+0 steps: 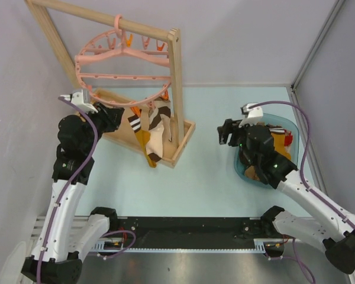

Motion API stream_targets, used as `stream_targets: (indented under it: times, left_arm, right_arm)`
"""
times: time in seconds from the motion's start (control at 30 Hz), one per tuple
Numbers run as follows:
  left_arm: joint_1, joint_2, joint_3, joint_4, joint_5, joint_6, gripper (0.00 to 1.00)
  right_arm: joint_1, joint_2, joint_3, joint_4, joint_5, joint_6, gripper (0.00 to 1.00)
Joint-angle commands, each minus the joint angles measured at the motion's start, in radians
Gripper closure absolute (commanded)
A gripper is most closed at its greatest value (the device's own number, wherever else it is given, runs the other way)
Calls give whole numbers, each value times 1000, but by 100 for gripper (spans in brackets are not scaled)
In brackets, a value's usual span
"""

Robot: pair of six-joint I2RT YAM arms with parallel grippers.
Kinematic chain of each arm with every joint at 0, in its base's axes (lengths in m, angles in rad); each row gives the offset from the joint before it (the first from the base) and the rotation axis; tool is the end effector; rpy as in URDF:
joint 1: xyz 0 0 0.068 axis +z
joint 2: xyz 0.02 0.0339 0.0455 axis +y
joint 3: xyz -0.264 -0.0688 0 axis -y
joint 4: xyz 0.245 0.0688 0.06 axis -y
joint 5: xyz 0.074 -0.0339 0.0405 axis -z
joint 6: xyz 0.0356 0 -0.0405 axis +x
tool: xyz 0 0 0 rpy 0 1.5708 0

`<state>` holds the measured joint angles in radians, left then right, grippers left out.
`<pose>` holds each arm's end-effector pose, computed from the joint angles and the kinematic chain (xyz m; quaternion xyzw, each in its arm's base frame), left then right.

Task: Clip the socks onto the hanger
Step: Pick up the sock from the bin.

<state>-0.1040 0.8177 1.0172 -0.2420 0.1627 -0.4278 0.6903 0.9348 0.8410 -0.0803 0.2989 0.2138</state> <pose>0.1752 -0.0241 0.4088 -0.0605 0.7192 -0.2378 0.6500 0.1756 0.1314 0.3440 -0.0857 0.7586 0.1751 0.6217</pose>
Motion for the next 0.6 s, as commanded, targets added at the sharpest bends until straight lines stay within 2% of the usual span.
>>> stream_targets:
  times: [0.0, 0.03, 0.27, 0.43, 0.47, 0.57]
  left_arm:
    - [-77, 1, 3, -31, -140, -46, 100]
    - [-91, 6, 7, -40, -159, -52, 100]
    - [-198, 29, 49, -74, -345, -60, 100]
    - [-211, 34, 64, -91, -413, -69, 100]
    - [-212, 34, 63, -91, -422, -68, 100]
    - [-211, 37, 75, -98, -431, -54, 100]
  right_arm:
    - [-141, -11, 3, -168, 94, 55, 26]
    - [-209, -7, 4, -202, 97, 58, 26]
    - [-478, 67, 4, -269, 80, 64, 27]
    - [-662, 154, 3, -222, -13, 43, 28]
    - [-725, 168, 3, -207, -32, 30, 30]
    - [-806, 242, 3, -141, -87, 12, 35]
